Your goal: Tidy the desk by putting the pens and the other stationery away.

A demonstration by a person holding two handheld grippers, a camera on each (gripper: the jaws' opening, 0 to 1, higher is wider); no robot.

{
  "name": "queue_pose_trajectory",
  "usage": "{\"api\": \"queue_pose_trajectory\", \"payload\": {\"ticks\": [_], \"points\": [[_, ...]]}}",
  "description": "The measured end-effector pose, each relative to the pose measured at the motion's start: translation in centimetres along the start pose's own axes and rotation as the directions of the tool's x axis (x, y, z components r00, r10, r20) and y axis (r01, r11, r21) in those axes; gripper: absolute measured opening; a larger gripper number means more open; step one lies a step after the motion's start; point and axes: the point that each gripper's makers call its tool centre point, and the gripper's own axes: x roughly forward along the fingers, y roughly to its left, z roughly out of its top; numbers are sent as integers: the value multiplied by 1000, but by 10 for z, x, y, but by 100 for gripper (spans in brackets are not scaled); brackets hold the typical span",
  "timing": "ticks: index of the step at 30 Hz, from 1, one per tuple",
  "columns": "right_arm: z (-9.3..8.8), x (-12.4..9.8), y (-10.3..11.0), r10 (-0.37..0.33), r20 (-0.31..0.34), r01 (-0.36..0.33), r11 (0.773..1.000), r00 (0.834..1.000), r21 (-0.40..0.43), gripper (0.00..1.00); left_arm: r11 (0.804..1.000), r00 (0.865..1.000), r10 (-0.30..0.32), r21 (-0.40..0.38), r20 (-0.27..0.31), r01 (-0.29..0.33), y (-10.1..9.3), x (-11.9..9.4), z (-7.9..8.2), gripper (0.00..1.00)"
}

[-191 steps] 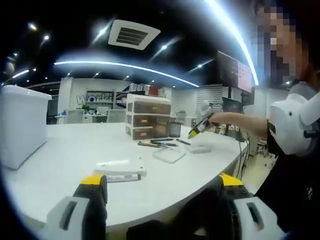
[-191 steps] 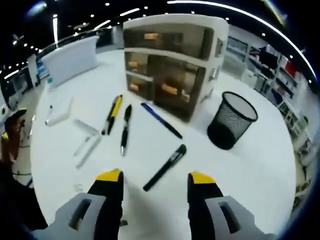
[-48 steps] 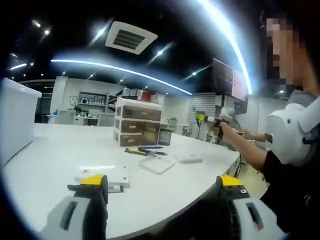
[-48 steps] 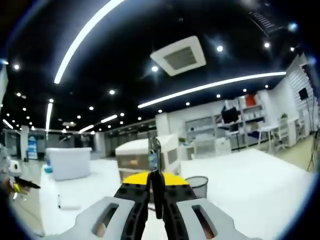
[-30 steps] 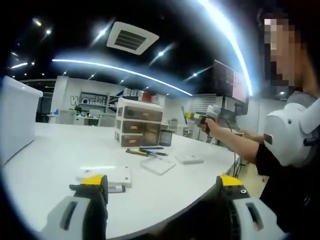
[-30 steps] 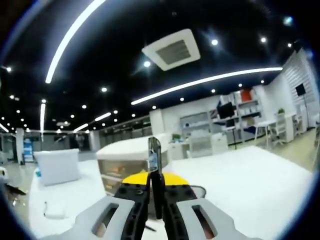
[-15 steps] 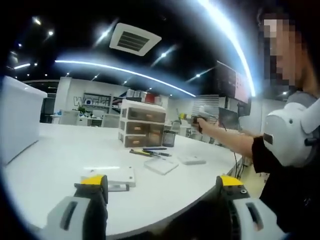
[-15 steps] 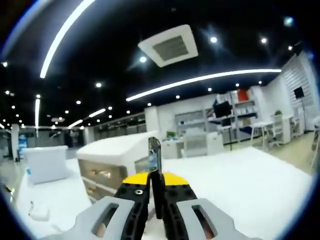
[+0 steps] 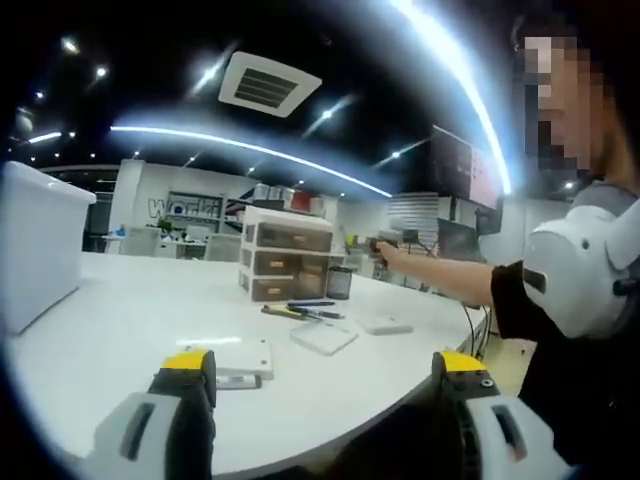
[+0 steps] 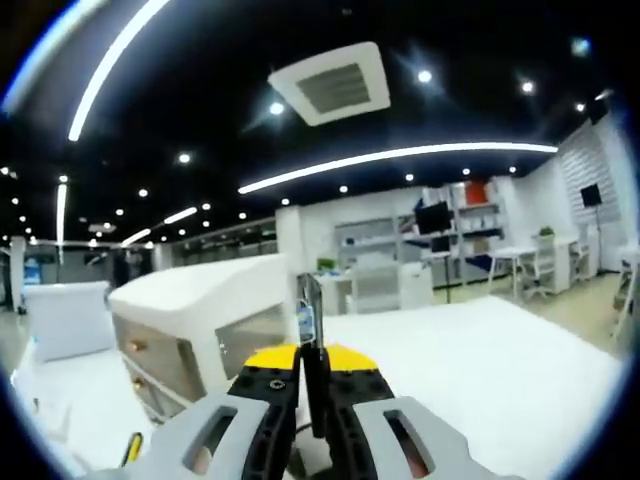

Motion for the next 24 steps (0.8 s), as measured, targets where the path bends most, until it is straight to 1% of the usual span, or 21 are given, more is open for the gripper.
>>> {"api": "queue_pose_trajectory", "payload": {"ticks": [4, 10, 12, 14, 16, 18, 21, 24], "points": [[-4, 9, -7, -20, -9, 21, 1000, 1000, 12, 6, 1000, 1000, 3, -2, 2, -3, 0, -1, 0, 88], [-8, 12, -10, -31, -16, 31, 999, 999, 21, 7, 1000, 1000, 7, -3, 4, -7, 3, -2, 0, 88], [-7, 14, -11, -28, -12, 28, 1000, 1000, 7, 7, 1000, 1000, 6, -3, 5, -6, 3, -2, 0, 88], [-8, 15, -13, -37, -13, 36, 999, 999, -36, 7, 1000, 1000, 6, -5, 4, -6, 3, -1, -1, 88], [-8, 15, -15, -44, -16, 43, 998, 999, -46, 7, 1000, 1000, 5, -6, 2, -5, 3, -1, -2, 88], [-8, 15, -16, -39, -15, 39, 999, 999, -31, 8, 1000, 1000, 3, -7, 3, -3, 2, 0, -2, 88], [-8, 15, -17, -27, -11, 28, 1000, 1000, 7, 13, 1000, 1000, -1, -5, 4, 1, 1, 0, -1, 88], [-7, 13, -15, -26, -10, 26, 999, 1000, 21, 16, 1000, 1000, -1, -5, 5, 1, 1, 0, -1, 88]]}}
